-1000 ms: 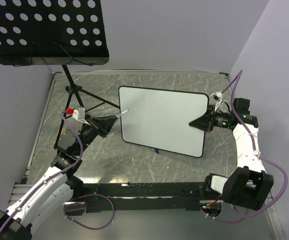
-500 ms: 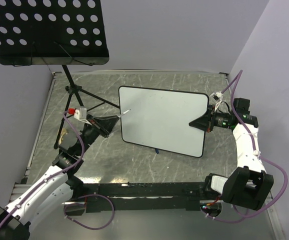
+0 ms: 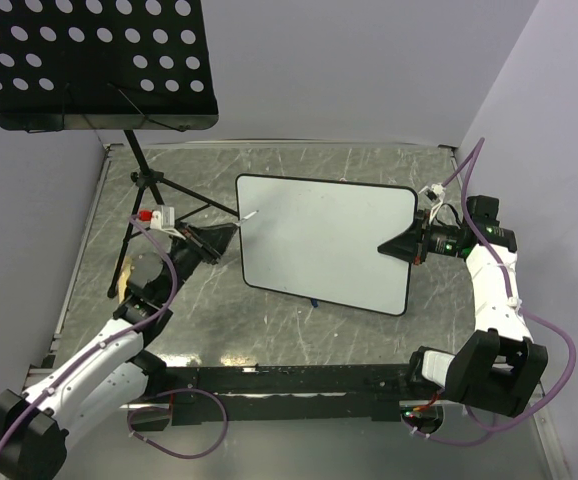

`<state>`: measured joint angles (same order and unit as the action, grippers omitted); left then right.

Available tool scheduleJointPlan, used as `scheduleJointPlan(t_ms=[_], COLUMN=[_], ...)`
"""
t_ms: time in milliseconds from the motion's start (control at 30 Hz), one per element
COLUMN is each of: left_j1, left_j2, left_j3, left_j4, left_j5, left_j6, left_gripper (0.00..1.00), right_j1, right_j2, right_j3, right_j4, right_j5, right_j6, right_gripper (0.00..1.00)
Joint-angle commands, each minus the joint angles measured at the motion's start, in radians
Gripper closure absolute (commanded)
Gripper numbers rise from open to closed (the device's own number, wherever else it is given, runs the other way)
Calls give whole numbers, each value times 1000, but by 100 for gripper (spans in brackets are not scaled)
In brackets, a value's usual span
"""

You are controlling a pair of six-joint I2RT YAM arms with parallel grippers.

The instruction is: Write a sentence on the whiteboard

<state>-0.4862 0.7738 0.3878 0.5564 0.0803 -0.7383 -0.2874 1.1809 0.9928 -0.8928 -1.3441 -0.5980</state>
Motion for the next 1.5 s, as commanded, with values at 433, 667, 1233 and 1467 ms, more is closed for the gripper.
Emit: scheduleJointPlan(t_ms=[433,667,1233,1467], left_j1=[-98,-106,-106,-104], left_j2=[48,111,186,205], left_j3=[19,36,71,66], left_j4=[56,69,131,146], left_j5=[-300,-318,-300,-301], left_j6=[158,154,160,155], left_gripper=[99,99,99,99], right_j1=[4,5,4,4], right_j2=[-9,-6,2,3], right_j3=[47,52,60,63], right_j4=[46,31,11,-3], right_j5=[-230,-228,-227,-228], right_j6=[3,-14,-36,-48], right_gripper=[100,100,100,100])
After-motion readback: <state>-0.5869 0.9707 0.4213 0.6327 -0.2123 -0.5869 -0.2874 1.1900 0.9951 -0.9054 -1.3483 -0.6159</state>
